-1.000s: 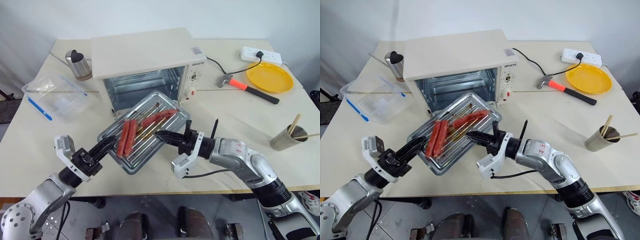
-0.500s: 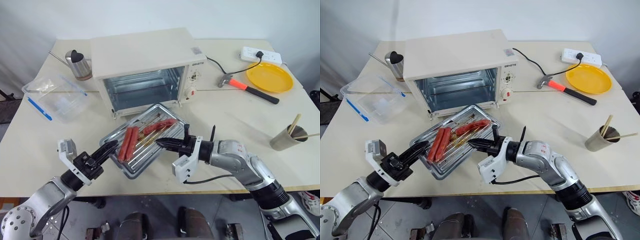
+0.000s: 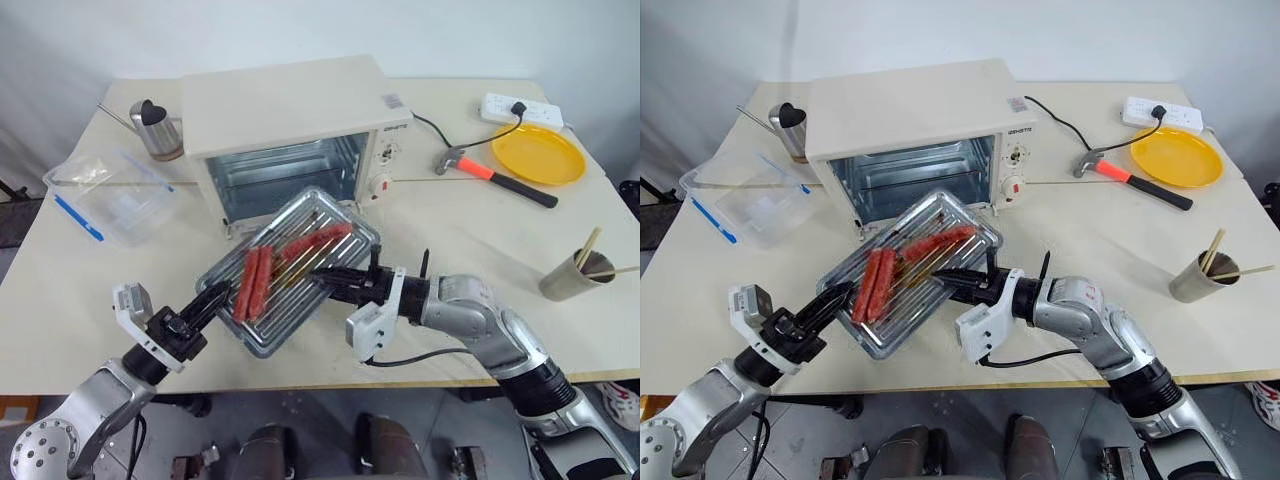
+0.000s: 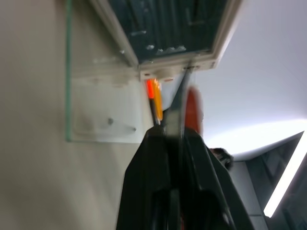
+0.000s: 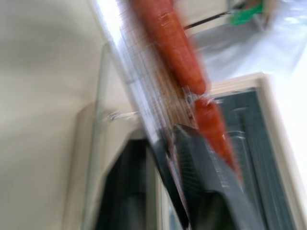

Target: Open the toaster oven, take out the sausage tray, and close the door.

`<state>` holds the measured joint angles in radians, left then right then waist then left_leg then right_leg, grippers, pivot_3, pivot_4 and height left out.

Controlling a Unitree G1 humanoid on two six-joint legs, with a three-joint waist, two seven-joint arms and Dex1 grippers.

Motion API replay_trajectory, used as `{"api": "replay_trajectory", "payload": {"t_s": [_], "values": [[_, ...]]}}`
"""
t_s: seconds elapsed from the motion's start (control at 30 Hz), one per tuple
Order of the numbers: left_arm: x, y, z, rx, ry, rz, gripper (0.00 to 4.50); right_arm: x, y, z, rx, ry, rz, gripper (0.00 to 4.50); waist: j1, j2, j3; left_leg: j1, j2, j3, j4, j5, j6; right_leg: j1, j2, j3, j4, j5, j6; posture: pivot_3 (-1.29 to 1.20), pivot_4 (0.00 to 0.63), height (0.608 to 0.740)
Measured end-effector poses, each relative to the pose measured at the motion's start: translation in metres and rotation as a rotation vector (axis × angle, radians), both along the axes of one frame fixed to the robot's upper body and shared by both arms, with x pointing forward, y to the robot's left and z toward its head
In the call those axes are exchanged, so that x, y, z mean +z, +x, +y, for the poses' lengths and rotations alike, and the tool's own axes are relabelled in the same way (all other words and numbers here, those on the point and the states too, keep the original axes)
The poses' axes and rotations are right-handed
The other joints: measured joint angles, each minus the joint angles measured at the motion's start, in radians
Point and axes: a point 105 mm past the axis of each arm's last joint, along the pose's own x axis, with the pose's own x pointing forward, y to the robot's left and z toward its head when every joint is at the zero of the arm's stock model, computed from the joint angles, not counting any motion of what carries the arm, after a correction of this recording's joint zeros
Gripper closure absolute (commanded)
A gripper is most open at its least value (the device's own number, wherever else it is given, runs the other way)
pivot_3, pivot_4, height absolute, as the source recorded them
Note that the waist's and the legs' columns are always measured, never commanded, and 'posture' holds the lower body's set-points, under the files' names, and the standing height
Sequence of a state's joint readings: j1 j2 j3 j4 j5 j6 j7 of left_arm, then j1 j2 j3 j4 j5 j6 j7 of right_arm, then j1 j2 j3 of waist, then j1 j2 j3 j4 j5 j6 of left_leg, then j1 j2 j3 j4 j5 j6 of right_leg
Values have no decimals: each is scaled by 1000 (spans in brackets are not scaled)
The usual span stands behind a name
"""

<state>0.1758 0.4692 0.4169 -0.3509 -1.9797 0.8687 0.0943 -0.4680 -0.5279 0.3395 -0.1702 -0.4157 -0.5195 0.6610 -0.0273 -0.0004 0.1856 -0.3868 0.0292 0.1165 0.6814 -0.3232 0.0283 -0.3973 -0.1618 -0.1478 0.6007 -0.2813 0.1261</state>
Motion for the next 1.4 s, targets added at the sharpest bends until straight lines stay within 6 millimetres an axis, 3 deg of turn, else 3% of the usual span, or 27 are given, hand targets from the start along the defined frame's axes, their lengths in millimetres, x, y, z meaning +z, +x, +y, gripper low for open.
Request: {"api": "replay_trajectory", "payload": {"t_s": [0.23, 0.4, 0.8, 1.13, 1.3, 1.4], "values": [[-4, -1, 0, 2, 10, 15, 4500, 4, -4, 1, 28, 21, 5, 76, 0, 0, 0, 0, 0, 0, 0, 0, 0, 0, 0, 0, 0, 0, 0, 0, 150, 740], [-5, -1, -1, 7, -7, 19, 4500, 7, -9, 1, 80, 1, 29, 27, 1, 0, 0, 0, 0, 0, 0, 0, 0, 0, 0, 0, 0, 0, 0, 0, 150, 740], [-16, -3, 1, 53, -32, 71, 4500, 8, -8, -17, 120, -52, 416, 27, 1, 0, 0, 0, 0, 0, 0, 0, 1, 0, 0, 0, -1, 0, 0, 0, 150, 740], [-23, -4, 3, 119, -96, 105, 4500, 14, -5, -26, 119, -32, 557, 27, 3, 0, 0, 0, 0, 0, 0, -1, 1, 0, -1, 0, -1, 0, 0, 0, 150, 740], [-31, -34, -6, 218, -167, 162, 4500, 31, 10, -60, 29, -58, 673, 27, 1, -1, 0, -1, 0, 1, 0, -5, 5, 3, -2, 1, -9, 1, 1, 0, 150, 740], [-23, -42, -10, 277, -224, 143, 4500, 26, 22, -72, -20, -64, 753, 27, 1, -1, 1, -1, 0, 1, 2, -5, 6, 4, -2, 1, -12, 0, 0, 0, 150, 740]]}}
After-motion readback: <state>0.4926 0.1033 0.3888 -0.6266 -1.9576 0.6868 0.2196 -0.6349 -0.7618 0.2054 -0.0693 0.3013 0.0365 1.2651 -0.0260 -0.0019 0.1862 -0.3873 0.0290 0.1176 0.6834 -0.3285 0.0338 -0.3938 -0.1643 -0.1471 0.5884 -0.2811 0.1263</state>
